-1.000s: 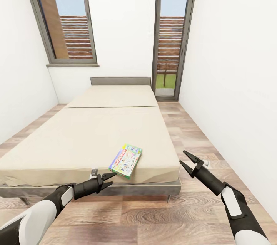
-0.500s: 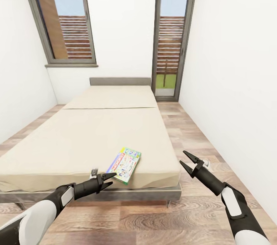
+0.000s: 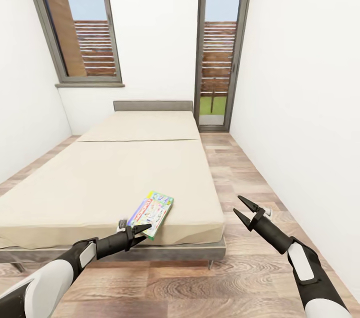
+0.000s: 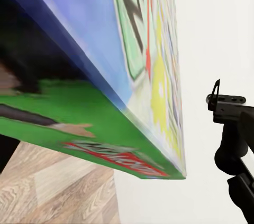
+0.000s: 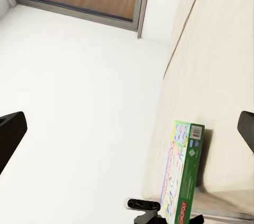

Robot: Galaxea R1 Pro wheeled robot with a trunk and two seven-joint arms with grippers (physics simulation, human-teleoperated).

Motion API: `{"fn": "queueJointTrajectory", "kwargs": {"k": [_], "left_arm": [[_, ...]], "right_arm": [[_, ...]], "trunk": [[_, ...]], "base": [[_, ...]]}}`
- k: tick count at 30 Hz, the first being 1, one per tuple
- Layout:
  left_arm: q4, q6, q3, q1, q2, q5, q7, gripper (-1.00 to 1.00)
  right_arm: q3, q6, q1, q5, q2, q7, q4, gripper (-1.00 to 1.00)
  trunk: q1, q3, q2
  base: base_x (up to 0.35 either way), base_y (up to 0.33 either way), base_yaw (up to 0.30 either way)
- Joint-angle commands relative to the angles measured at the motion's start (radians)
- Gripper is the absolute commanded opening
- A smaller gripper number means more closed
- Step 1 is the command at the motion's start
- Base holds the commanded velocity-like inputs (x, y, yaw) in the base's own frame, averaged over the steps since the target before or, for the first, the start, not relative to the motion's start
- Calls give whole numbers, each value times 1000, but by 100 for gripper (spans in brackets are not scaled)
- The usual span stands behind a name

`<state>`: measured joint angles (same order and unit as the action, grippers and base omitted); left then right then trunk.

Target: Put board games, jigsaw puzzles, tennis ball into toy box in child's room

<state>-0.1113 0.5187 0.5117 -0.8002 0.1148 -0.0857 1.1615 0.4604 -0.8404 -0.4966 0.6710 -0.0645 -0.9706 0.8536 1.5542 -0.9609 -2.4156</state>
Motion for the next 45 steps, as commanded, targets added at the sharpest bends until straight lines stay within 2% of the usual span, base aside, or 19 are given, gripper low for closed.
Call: {"fn": "queueJointTrajectory", "kwargs": {"k": [1,42,43,45], "left_arm": [[-1,9,8,-1,0,-9,4,100],[-1,9,10,-1,2,-9,5,100],[-1,9,10,-1,2,-9,6,-100],[-1,9,10,-1,2,-9,6,-100]], "right_arm": [[1,-5,-1,1,0,-2,-1,100],[1,-2,0,0,0,3,-5,100],[1,-2,0,0,0,3,-5,100],[1,-2,0,-1,0,3,-5,100]], "trunk": [[0,-1,0],[0,-1,0],[0,-1,0],[0,-1,0]], "base": [[0,-33,0],[9,1,0],[0,0,0],[0,0,0]]}}
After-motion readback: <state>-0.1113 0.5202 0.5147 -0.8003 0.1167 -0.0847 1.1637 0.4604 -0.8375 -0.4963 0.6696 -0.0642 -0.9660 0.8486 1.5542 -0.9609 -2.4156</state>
